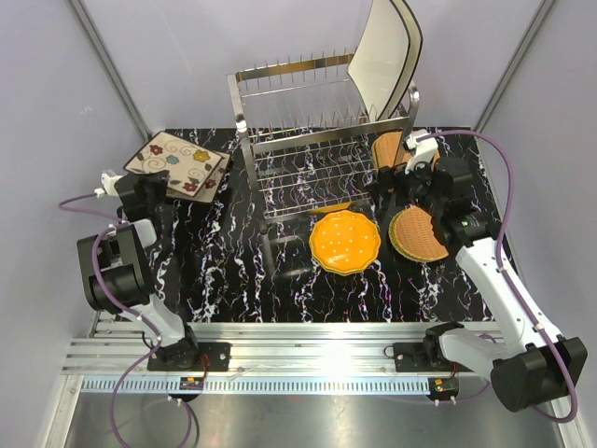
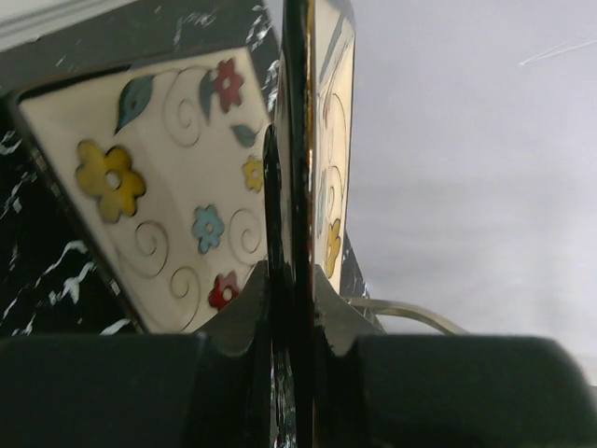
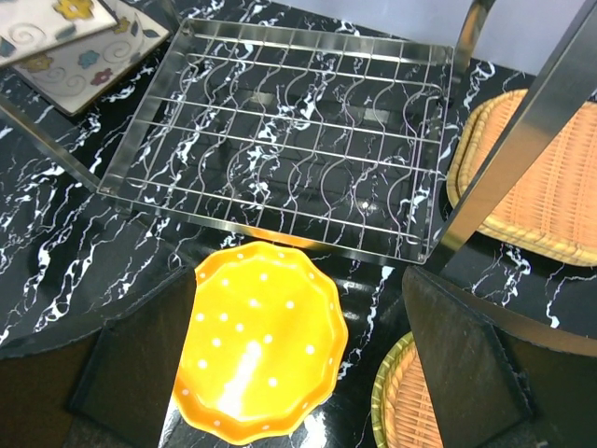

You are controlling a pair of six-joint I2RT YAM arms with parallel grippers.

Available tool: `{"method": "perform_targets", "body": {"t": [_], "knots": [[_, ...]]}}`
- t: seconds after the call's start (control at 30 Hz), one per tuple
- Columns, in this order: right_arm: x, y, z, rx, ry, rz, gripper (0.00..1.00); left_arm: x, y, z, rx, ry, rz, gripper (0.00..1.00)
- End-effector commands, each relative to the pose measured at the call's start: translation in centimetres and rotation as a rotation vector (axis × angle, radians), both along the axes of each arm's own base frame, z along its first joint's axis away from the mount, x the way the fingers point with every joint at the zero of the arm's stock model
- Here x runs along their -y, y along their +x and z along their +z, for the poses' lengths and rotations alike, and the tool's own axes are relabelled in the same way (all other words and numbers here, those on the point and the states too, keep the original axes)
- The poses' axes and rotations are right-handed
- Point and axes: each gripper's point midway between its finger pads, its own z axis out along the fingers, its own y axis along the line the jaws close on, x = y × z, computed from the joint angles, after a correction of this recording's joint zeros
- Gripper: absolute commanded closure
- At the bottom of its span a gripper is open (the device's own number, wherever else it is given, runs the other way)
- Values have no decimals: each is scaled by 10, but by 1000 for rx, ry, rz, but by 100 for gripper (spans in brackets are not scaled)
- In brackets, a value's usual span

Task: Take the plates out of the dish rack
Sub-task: Place the plate on the table

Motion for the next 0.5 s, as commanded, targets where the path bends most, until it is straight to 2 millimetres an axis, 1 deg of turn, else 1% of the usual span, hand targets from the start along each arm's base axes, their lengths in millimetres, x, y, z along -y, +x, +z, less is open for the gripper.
{"method": "perform_targets", "body": {"t": [0.0,0.03,0.07,0.1,0.13,0.17,0.2,0.23,0.27,0.3,0.33,0.37,0.4,0.47], "knots": [[9,8,0,6,-2,-44,0,-4,12,180,547,203,21,100],[11,9,0,7,-1,-50,0,0,13,181,542,211,13,100],[11,10,-1,4,-2,-50,0,3,10,188,556,232,9,100],[12,11,-3,0,-3,-53,0,5,7,186,556,235,13,100],[12,12,-3,-1,-4,-53,0,6,2,193,578,245,22,100],[12,12,-4,-4,-5,-54,0,6,-2,194,585,248,31,100],[12,12,-5,-5,-6,-52,0,4,-7,187,579,245,56,100],[13,12,-6,-8,-7,-54,0,7,-15,198,626,259,66,100],[13,11,-6,-8,-7,-54,0,8,-19,198,634,259,75,100],[13,11,-7,-7,-8,-53,0,7,-23,191,624,251,86,100],[13,10,-8,-12,-9,-52,0,9,-27,192,631,250,85,100],[13,10,-8,-12,-8,-50,0,6,-33,197,647,252,113,100],[13,9,-9,-15,-9,-49,0,4,-36,191,638,246,134,100],[13,9,-9,-16,-7,-48,0,3,-45,194,654,247,156,100]]}}
